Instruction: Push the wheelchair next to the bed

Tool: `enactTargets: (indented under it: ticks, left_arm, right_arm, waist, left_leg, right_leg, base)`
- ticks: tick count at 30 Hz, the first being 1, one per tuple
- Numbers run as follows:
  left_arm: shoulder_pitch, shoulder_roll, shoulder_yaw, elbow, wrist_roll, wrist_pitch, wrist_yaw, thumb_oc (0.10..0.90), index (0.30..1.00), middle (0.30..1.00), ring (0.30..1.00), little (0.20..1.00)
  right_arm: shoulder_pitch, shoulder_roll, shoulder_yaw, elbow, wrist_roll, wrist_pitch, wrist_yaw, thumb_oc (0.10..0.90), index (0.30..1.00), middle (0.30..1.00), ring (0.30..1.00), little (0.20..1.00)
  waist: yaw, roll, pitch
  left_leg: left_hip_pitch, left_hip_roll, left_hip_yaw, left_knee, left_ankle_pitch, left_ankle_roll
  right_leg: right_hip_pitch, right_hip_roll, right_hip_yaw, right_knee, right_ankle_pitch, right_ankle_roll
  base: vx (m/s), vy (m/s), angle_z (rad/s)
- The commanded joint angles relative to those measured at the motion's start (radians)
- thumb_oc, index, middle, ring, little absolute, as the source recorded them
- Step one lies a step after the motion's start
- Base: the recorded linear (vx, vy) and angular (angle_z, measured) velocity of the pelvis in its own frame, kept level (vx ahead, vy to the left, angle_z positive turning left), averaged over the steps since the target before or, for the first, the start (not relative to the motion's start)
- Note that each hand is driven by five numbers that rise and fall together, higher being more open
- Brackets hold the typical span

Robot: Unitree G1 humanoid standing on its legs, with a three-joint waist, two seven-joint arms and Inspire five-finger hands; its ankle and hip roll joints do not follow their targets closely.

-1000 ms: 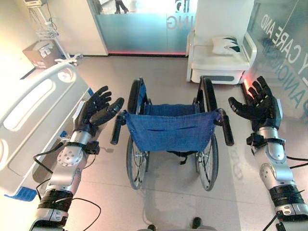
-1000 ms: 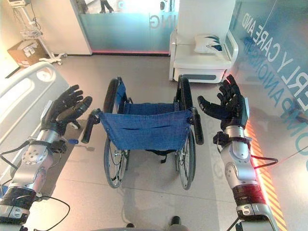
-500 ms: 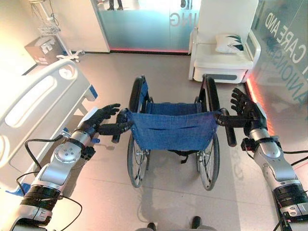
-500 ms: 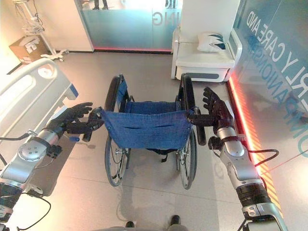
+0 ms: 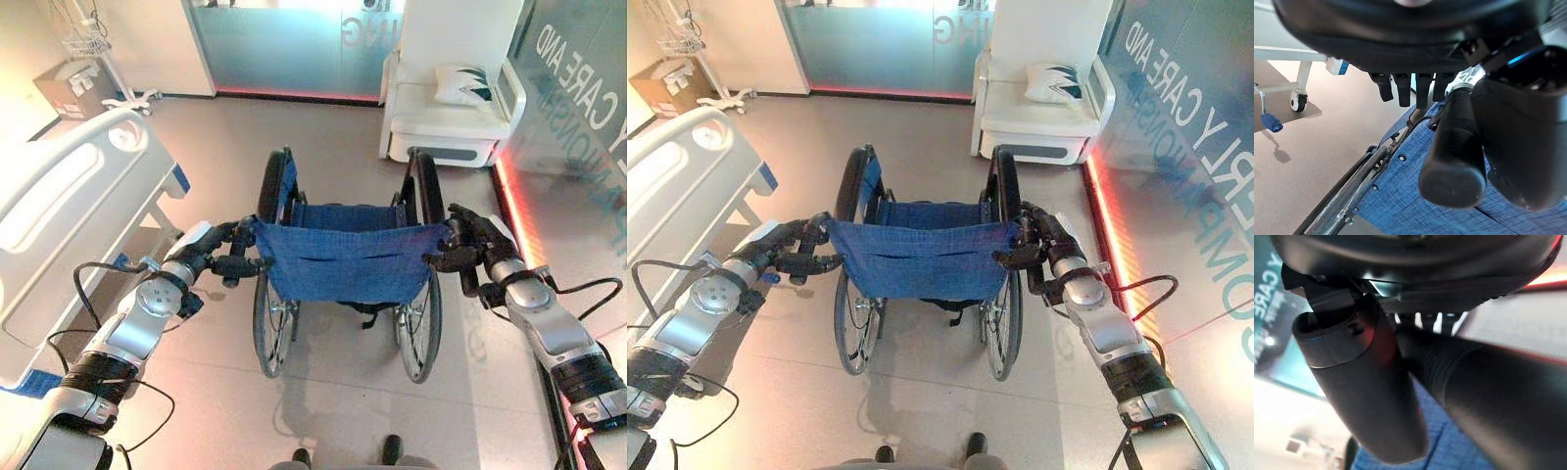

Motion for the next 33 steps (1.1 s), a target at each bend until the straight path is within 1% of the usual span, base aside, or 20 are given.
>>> enactTargets:
  ticks: [1,3,6,8,10,11,12,16,17,19,20,21,24,25,27,28,29,30,31,33]
  left_arm:
    - [-0.195,0.068,-0.042,0.067,0.047,-0.008,0.062,0.800,0.900,0.900,0.900,0.900]
    - [-0.213,0.064,-0.053,0.082,0.045,0.001,0.063,0.800,0.900,0.900,0.900,0.900]
    - [-0.272,0.051,-0.094,0.136,0.068,0.042,0.056,0.800,0.900,0.900,0.900,0.900]
    - [-0.297,0.051,-0.107,0.155,0.068,0.066,0.043,0.800,0.900,0.900,0.900,0.900]
    - [-0.326,0.047,-0.125,0.176,0.083,0.092,0.034,0.800,0.900,0.900,0.900,0.900]
    - [-0.350,0.043,-0.143,0.193,0.098,0.106,0.032,0.800,0.900,0.900,0.900,0.900]
    - [-0.368,0.046,-0.157,0.203,0.104,0.116,0.024,0.800,0.900,0.900,0.900,0.900]
    - [-0.417,0.047,-0.193,0.233,0.123,0.134,-0.005,0.800,0.900,0.900,0.900,0.900]
    - [-0.432,0.044,-0.206,0.241,0.139,0.147,-0.020,0.800,0.900,0.900,0.900,0.900]
    - [-0.440,0.041,-0.212,0.243,0.152,0.159,-0.027,0.800,0.900,0.900,0.900,0.900]
    - [-0.451,0.041,-0.220,0.256,0.161,0.161,-0.035,0.800,0.900,0.900,0.900,0.900]
    - [-0.454,0.040,-0.221,0.259,0.164,0.163,-0.037,0.800,0.900,0.900,0.900,0.900]
    - [-0.465,0.041,-0.228,0.275,0.191,0.176,-0.056,0.800,0.900,0.900,0.900,0.900]
    - [-0.467,0.043,-0.228,0.280,0.203,0.183,-0.069,0.800,0.900,0.900,0.900,0.900]
    - [-0.476,0.049,-0.232,0.289,0.219,0.191,-0.090,0.800,0.900,0.900,0.900,0.900]
    - [-0.480,0.050,-0.234,0.292,0.224,0.195,-0.097,0.800,0.900,0.900,0.900,0.900]
    - [-0.481,0.050,-0.234,0.294,0.225,0.195,-0.098,0.800,0.900,0.900,0.900,0.900]
    - [-0.496,0.052,-0.241,0.306,0.236,0.202,-0.113,0.800,0.900,0.900,0.900,0.900]
    - [-0.499,0.052,-0.243,0.308,0.236,0.202,-0.115,0.800,0.900,0.900,0.900,0.900]
    - [-0.536,0.051,-0.267,0.340,0.242,0.204,-0.125,0.800,0.900,0.900,0.900,0.900]
  right_arm:
    - [-0.171,-0.070,0.030,0.028,-0.108,0.036,-0.095,0.800,0.900,0.900,0.900,0.900]
    - [-0.192,-0.072,0.039,0.041,-0.121,0.063,-0.106,0.800,0.900,0.900,0.900,0.900]
    - [-0.260,-0.074,0.082,0.081,-0.177,0.150,-0.090,0.800,0.900,0.900,0.900,0.900]
    - [-0.288,-0.075,0.099,0.096,-0.203,0.184,-0.081,0.800,0.900,0.900,0.900,0.900]
    - [-0.320,-0.074,0.118,0.119,-0.247,0.244,-0.048,0.800,0.900,0.900,0.900,0.900]
    - [-0.349,-0.073,0.141,0.144,-0.295,0.289,-0.028,0.800,0.900,0.900,0.900,0.900]
    - [-0.369,-0.076,0.158,0.165,-0.328,0.319,-0.018,0.800,0.900,0.900,0.900,0.900]
    - [-0.428,-0.078,0.198,0.229,-0.408,0.379,-0.011,0.800,0.900,0.900,0.900,0.900]
    - [-0.451,-0.072,0.212,0.261,-0.468,0.422,-0.001,0.800,0.900,0.900,0.900,0.900]
    - [-0.463,-0.068,0.219,0.279,-0.498,0.446,0.008,0.800,0.900,0.900,0.900,0.900]
    - [-0.479,-0.065,0.228,0.295,-0.507,0.470,0.012,0.800,0.900,0.900,0.900,0.900]
    - [-0.482,-0.065,0.229,0.299,-0.503,0.476,0.008,0.800,0.900,0.900,0.900,0.900]
    - [-0.491,-0.054,0.228,0.306,-0.494,0.538,0.017,0.800,0.900,0.900,0.900,0.900]
    - [-0.489,-0.053,0.221,0.312,-0.477,0.560,0.013,0.800,0.900,0.900,0.900,0.900]
    - [-0.489,-0.056,0.211,0.319,-0.400,0.598,0.018,0.800,0.900,0.900,0.900,0.900]
    - [-0.491,-0.056,0.208,0.321,-0.384,0.623,0.038,0.800,0.900,0.900,0.900,0.900]
    - [-0.491,-0.056,0.207,0.321,-0.382,0.630,0.043,0.800,0.900,0.900,0.900,0.900]
    - [-0.501,-0.056,0.212,0.331,-0.379,0.664,0.092,0.800,0.900,0.900,0.900,0.900]
    - [-0.504,-0.056,0.212,0.332,-0.384,0.666,0.101,0.800,0.900,0.900,0.900,0.900]
    - [-0.542,-0.066,0.241,0.356,-0.430,0.678,0.201,0.800,0.900,0.900,0.900,0.900]
  waist:
    - [-0.023,-0.029,-0.050]
    - [-0.024,-0.029,-0.049]
    - [-0.025,-0.029,-0.049]
    - [-0.024,-0.030,-0.049]
    - [-0.024,-0.030,-0.050]
    - [-0.023,-0.030,-0.050]
    - [-0.021,-0.030,-0.050]
    - [-0.017,-0.030,-0.048]
    - [-0.014,-0.029,-0.047]
    - [-0.013,-0.028,-0.045]
    - [-0.011,-0.027,-0.041]
    - [-0.011,-0.027,-0.040]
    - [-0.012,-0.027,-0.036]
    - [-0.012,-0.027,-0.035]
    - [-0.014,-0.028,-0.034]
    - [-0.015,-0.029,-0.033]
    - [-0.015,-0.029,-0.033]
    - [-0.016,-0.031,-0.030]
    - [-0.016,-0.031,-0.030]
    - [-0.020,-0.036,-0.029]
  left_leg:
    - [-0.040,-0.058,0.008,0.003,0.001,0.025]
    - [-0.041,-0.058,0.009,0.003,0.001,0.025]
    - [-0.041,-0.059,0.010,0.003,-0.001,0.025]
    - [-0.042,-0.060,0.010,0.003,0.000,0.024]
    - [-0.043,-0.063,0.011,0.003,-0.001,0.025]
    - [-0.045,-0.063,0.011,0.003,-0.001,0.025]
    - [-0.046,-0.063,0.009,0.003,0.000,0.025]
    - [-0.048,-0.063,0.009,0.003,0.000,0.027]
    - [-0.051,-0.064,0.007,0.003,0.000,0.028]
    - [-0.053,-0.065,0.005,0.003,0.000,0.028]
    - [-0.056,-0.065,0.004,0.003,0.000,0.028]
    - [-0.057,-0.066,0.003,0.003,0.000,0.028]
    - [-0.060,-0.068,0.003,0.003,-0.002,0.029]
    - [-0.062,-0.069,0.002,0.003,-0.002,0.029]
    - [-0.064,-0.070,0.004,0.003,-0.003,0.029]
    - [-0.065,-0.070,0.005,0.003,-0.003,0.028]
    - [-0.065,-0.070,0.005,0.003,-0.003,0.028]
    - [-0.066,-0.070,0.007,0.003,-0.003,0.028]
    - [-0.066,-0.070,0.007,0.003,-0.003,0.028]
    - [-0.063,-0.071,0.011,0.003,-0.005,0.027]
  right_leg:
    - [0.061,0.012,0.012,0.011,-0.052,0.007]
    - [0.060,0.013,0.014,0.011,-0.052,0.007]
    - [0.057,0.015,0.019,0.011,-0.051,0.008]
    - [0.056,0.016,0.019,0.011,-0.051,0.008]
    - [0.055,0.017,0.021,0.012,-0.051,0.008]
    - [0.053,0.016,0.020,0.012,-0.050,0.009]
    - [0.052,0.017,0.020,0.012,-0.050,0.008]
    - [0.049,0.018,0.022,0.013,-0.050,0.007]
    - [0.047,0.018,0.023,0.013,-0.050,0.006]
    - [0.044,0.019,0.026,0.014,-0.050,0.006]
    - [0.040,0.019,0.028,0.015,-0.048,0.006]
    - [0.039,0.019,0.028,0.015,-0.048,0.006]
    - [0.035,0.019,0.032,0.015,-0.046,0.006]
    - [0.033,0.020,0.033,0.015,-0.045,0.006]
    - [0.030,0.019,0.035,0.015,-0.044,0.007]
    - [0.028,0.019,0.036,0.015,-0.044,0.007]
    - [0.028,0.019,0.037,0.015,-0.043,0.007]
    - [0.026,0.018,0.036,0.016,-0.041,0.007]
    - [0.026,0.018,0.036,0.016,-0.041,0.007]
    - [0.025,0.017,0.039,0.017,-0.039,0.008]
  base:
    - [0.00,0.000,0.00]
    - [0.00,0.000,0.00]
    - [0.00,0.000,0.00]
    - [0.00,0.000,0.00]
    - [0.00,0.000,0.00]
    - [-0.03,-0.003,-0.01]
    - [-0.04,-0.006,0.00]
    - [-0.03,-0.004,0.02]
    - [-0.04,-0.001,0.02]
    - [-0.04,0.004,0.02]
    - [-0.04,0.007,0.02]
    - [-0.05,0.011,0.00]
    - [-0.03,0.011,-0.01]
    - [-0.03,0.012,0.01]
    - [-0.03,0.013,0.04]
    - [-0.02,0.008,0.05]
    - [-0.04,0.012,0.03]
    - [0.00,0.000,0.00]
    - [-0.04,0.012,0.00]
    - [0.00,0.000,0.00]
